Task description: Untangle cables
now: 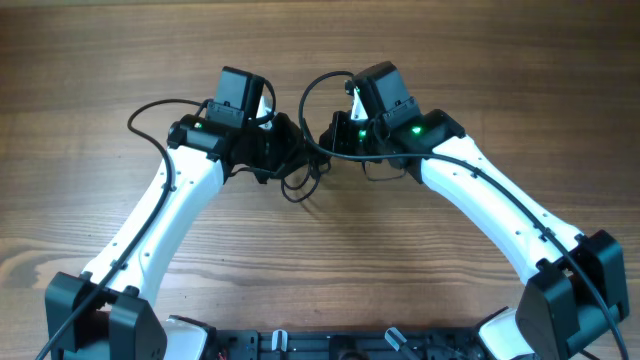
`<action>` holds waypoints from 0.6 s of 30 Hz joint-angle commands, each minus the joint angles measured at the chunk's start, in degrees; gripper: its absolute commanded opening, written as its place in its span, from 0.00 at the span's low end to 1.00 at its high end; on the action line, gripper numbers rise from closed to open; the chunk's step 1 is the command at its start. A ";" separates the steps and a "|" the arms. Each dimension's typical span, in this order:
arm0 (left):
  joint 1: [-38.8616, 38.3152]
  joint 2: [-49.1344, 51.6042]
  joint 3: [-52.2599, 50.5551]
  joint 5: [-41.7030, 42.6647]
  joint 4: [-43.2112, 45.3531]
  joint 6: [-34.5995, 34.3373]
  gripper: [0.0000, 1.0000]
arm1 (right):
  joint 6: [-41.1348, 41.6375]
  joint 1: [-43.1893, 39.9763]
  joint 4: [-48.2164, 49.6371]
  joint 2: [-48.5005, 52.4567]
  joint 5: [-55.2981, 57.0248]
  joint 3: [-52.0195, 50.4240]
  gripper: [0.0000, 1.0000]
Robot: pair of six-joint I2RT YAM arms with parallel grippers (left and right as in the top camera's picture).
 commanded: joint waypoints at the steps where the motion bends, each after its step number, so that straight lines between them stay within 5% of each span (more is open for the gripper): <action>1: -0.70 0.24 0.00 -2.08 -1.18 -0.46 0.23 | 1.36 0.15 0.72 -0.04 0.33 1.36 0.04; 18: -1.33 0.24 0.00 -7.61 1.40 -8.07 0.23 | 1.36 0.15 1.01 -0.04 0.33 1.33 0.04</action>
